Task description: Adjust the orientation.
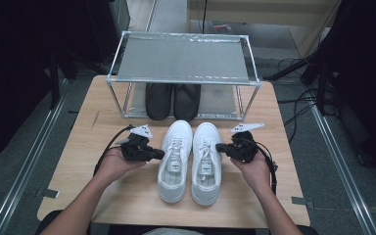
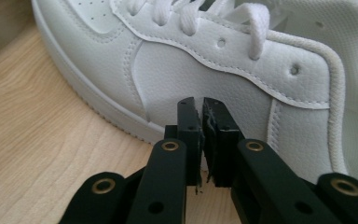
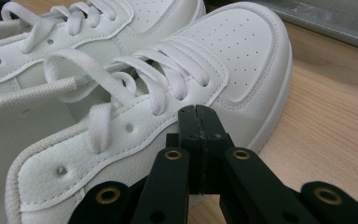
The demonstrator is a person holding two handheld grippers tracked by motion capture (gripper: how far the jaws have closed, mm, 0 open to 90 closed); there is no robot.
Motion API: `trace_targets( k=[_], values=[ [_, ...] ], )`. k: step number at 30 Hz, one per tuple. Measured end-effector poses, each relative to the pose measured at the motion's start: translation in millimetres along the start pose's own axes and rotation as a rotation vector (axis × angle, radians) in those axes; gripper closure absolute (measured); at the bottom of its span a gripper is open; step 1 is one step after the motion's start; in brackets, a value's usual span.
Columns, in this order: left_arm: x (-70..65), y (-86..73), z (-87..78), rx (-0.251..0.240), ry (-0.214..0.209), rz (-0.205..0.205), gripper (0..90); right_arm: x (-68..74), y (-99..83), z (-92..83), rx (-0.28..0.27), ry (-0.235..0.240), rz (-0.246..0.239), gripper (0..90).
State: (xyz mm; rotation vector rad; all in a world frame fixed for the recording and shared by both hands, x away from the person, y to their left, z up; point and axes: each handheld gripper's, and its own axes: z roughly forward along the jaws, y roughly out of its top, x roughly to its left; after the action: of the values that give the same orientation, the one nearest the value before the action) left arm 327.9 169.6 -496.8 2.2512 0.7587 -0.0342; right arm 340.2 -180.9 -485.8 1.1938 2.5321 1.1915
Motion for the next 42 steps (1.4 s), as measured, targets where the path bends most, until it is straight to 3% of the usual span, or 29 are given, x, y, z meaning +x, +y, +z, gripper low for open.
trace_targets(
  k=[2,4,7,11,15,29,33,39,42],
  values=[
    [-1.4,0.2,1.3,0.005,-0.029,-0.038,86.1,0.1,0.0,0.2,-0.002,0.000,0.001,90.0],
    [-5.2,0.6,4.0,0.011,-0.053,-0.027,87.1,0.2,0.2,0.7,-0.002,0.003,0.008,90.0],
    [-10.7,2.3,5.4,0.020,-0.025,0.001,89.4,-0.3,0.8,1.6,-0.003,0.002,0.012,90.0],
    [-10.1,1.8,5.8,0.014,-0.033,-0.017,89.8,-1.3,1.0,1.6,-0.001,0.008,0.015,90.0],
    [-11.6,2.4,9.4,0.020,-0.079,-0.040,89.8,-3.4,2.0,2.8,-0.013,0.001,0.016,90.0],
    [-35.5,3.0,23.6,0.006,-0.145,0.002,89.0,-17.2,11.8,9.8,-0.044,-0.026,0.066,90.0],
    [-45.0,3.2,30.2,-0.005,-0.175,0.031,87.6,-20.6,15.8,14.2,-0.063,-0.039,0.075,90.0],
    [-41.6,2.4,27.2,-0.001,-0.209,0.027,87.1,-22.5,17.3,13.5,-0.069,-0.041,0.073,90.0],
    [-42.3,3.4,21.9,-0.014,-0.200,0.030,80.5,-23.3,17.6,9.6,-0.081,-0.032,0.077,88.4]
  ],
)
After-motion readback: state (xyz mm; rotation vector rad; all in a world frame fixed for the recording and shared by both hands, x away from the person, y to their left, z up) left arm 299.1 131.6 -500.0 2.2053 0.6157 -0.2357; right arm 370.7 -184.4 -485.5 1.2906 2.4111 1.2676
